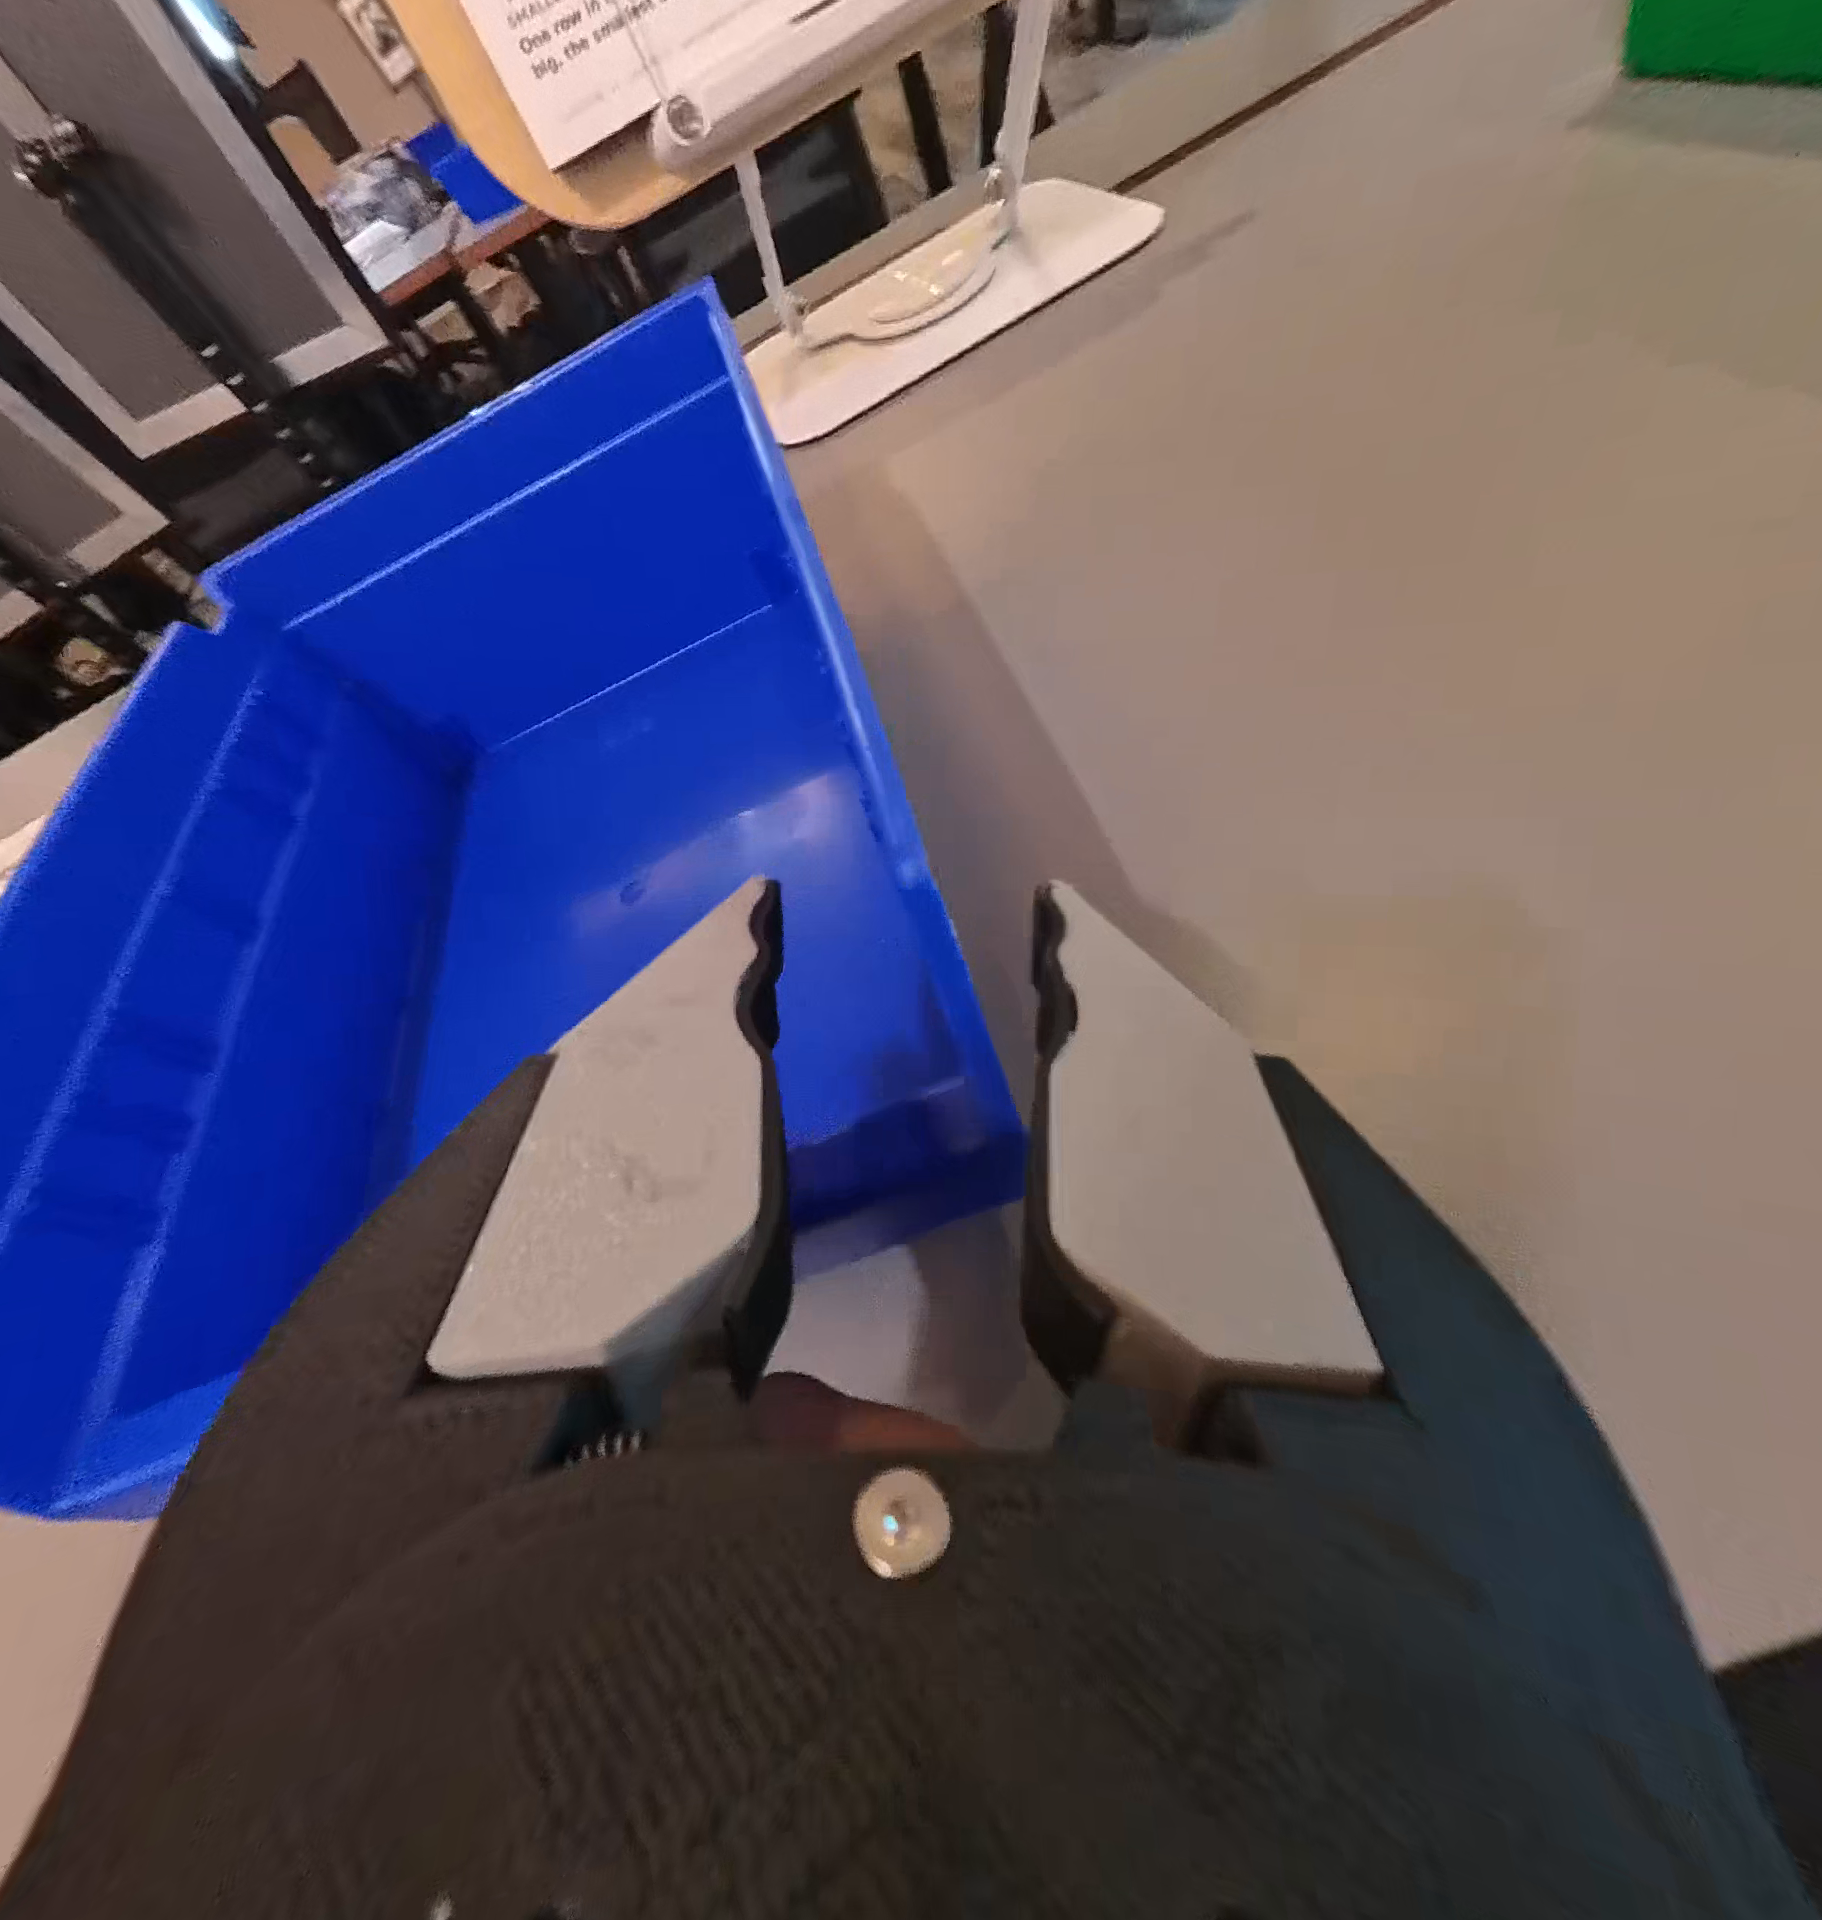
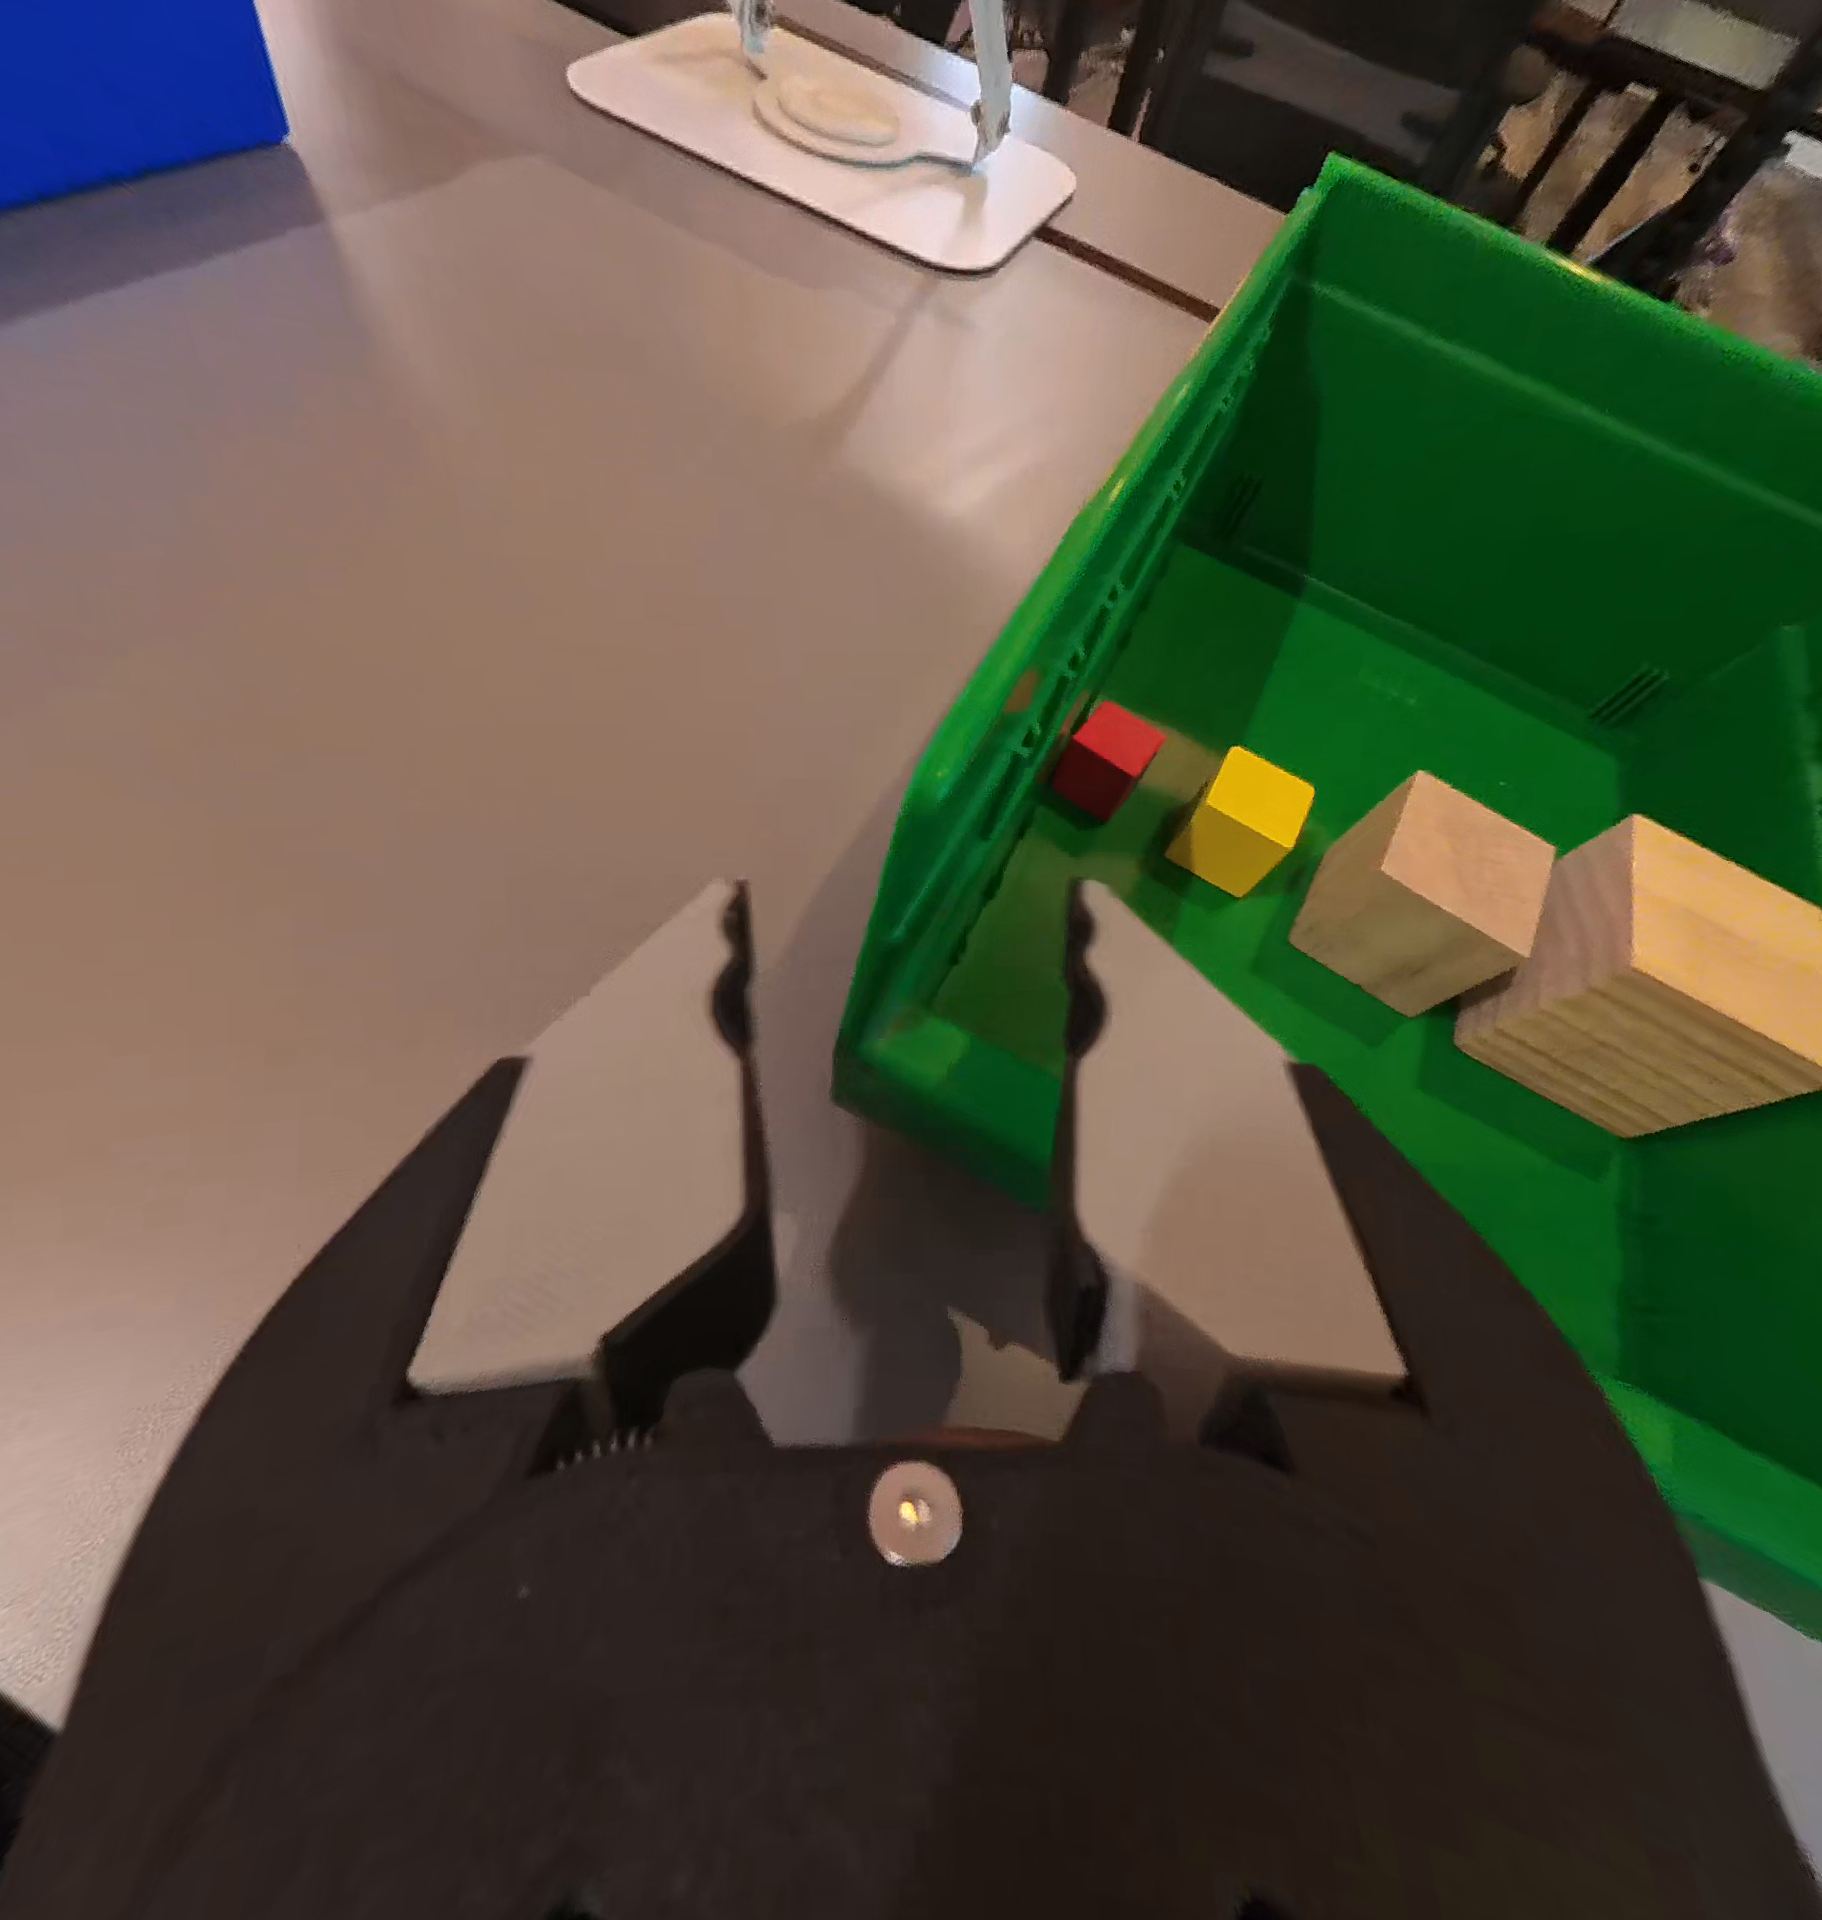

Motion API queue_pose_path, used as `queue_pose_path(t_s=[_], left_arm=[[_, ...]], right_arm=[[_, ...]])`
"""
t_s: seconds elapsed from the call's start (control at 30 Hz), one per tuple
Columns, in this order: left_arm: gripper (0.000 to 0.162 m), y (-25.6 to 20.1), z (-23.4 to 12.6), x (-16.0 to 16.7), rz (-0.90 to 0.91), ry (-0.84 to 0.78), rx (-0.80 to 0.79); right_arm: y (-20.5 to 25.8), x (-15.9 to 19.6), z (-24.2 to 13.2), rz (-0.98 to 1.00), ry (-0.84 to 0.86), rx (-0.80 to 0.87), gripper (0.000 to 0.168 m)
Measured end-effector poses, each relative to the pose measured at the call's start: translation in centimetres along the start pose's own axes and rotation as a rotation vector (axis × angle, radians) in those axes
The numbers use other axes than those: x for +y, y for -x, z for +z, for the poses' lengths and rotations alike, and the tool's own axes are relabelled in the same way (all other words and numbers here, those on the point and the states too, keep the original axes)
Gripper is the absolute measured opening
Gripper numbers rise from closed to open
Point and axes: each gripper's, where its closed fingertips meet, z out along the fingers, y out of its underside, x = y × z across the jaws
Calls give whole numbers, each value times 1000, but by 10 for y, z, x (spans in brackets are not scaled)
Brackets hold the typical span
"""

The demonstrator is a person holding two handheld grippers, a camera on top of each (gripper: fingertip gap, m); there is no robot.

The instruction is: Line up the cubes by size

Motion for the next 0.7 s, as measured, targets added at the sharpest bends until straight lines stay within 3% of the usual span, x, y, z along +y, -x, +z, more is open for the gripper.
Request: queue_pose_path(t_s=[0.07,0.1,0.23,0.4,0.7], left_arm=[[30,1,3,-7,-14,-11,12],[15,0,4,-11,-40,-9,36],[3,20,6,-9,-53,17,-17],[2,35,-7,-1,-137,-1,62],[2,79,-50,-26,-247,-132,62]], right_arm=[[2,-5,-1,18,-25,-32,19],[-1,-6,-1,14,-21,-27,15],[-4,-4,-1,-39,13,25,13],[-10,0,-8,-44,15,37,11],[17,-16,1,-4,29,-32,12]])
